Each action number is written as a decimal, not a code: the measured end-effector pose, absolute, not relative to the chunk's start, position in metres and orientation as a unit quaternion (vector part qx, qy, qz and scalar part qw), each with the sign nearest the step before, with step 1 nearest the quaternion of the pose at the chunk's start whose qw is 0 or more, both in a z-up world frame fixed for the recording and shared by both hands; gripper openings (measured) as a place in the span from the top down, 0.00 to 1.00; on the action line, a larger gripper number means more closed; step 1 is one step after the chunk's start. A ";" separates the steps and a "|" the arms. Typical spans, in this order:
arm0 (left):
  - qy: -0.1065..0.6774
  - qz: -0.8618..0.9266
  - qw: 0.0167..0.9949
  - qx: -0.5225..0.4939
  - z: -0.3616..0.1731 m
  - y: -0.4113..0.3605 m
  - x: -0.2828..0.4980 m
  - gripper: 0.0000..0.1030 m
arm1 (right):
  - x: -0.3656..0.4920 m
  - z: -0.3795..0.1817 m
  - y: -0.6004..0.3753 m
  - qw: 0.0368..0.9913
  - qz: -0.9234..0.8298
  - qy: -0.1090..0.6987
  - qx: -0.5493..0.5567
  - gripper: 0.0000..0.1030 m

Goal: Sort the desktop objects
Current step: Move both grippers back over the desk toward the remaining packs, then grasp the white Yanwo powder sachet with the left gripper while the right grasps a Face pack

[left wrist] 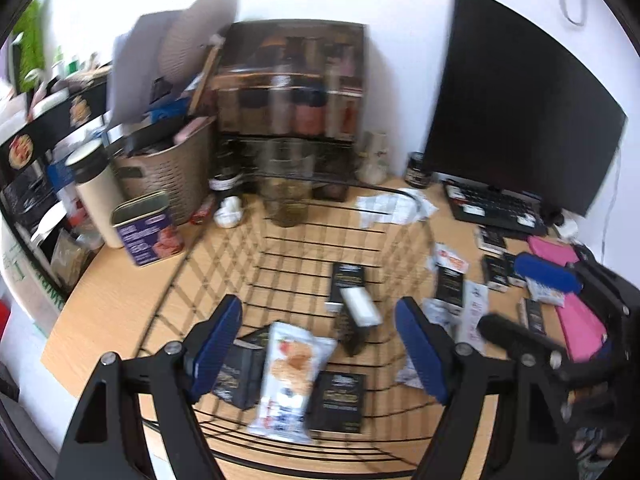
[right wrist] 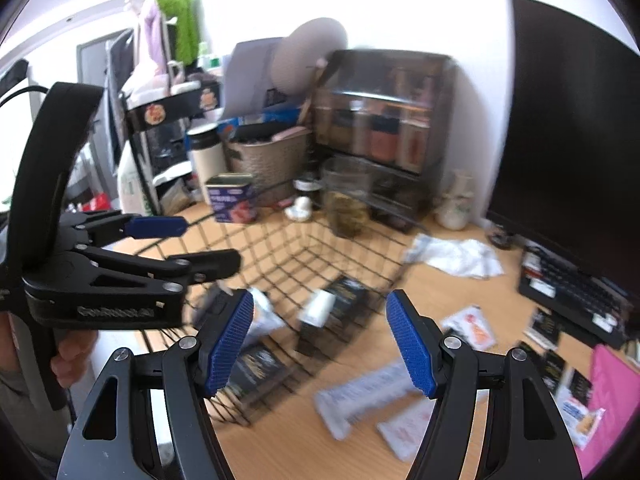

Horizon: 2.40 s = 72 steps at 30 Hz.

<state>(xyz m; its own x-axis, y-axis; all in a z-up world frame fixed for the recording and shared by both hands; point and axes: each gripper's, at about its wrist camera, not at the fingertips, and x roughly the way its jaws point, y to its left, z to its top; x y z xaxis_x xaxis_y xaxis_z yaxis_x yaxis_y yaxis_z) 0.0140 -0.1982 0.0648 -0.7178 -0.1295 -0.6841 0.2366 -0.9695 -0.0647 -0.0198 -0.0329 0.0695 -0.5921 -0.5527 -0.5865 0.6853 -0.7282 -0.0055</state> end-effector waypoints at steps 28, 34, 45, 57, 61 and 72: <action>-0.027 -0.862 -0.050 0.504 -0.066 -0.007 -0.109 0.21 | -0.084 -0.034 0.187 0.187 -0.894 0.052 0.405 0.33; -0.026 -0.859 -0.058 0.509 -0.077 -0.011 -0.125 0.21 | -0.095 -0.048 0.175 0.186 -0.886 0.045 0.423 0.33; -0.024 -0.866 -0.057 0.496 -0.070 -0.023 -0.125 0.53 | -0.109 -0.068 0.161 0.140 -0.888 -0.004 0.438 0.31; -0.023 -0.864 -0.055 0.499 -0.071 -0.015 -0.119 0.43 | -0.103 -0.072 0.173 0.104 -0.890 0.065 0.439 0.33; -0.028 -0.864 -0.060 0.498 -0.075 -0.006 -0.122 0.27 | -0.104 -0.072 0.185 0.089 -0.892 0.059 0.439 0.30; -0.033 -0.866 -0.067 0.494 -0.074 -0.003 -0.128 0.35 | -0.118 -0.072 0.179 0.118 -0.887 0.074 0.441 0.23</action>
<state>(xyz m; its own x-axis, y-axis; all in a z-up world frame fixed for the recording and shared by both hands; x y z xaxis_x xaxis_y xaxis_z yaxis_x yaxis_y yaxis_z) -0.1278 -0.0034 -0.0738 -0.5038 0.0834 -0.8598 -0.1487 -0.9889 -0.0088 -0.1184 0.1793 -0.0723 -0.5837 -0.1428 -0.7993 0.2741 -0.9613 -0.0284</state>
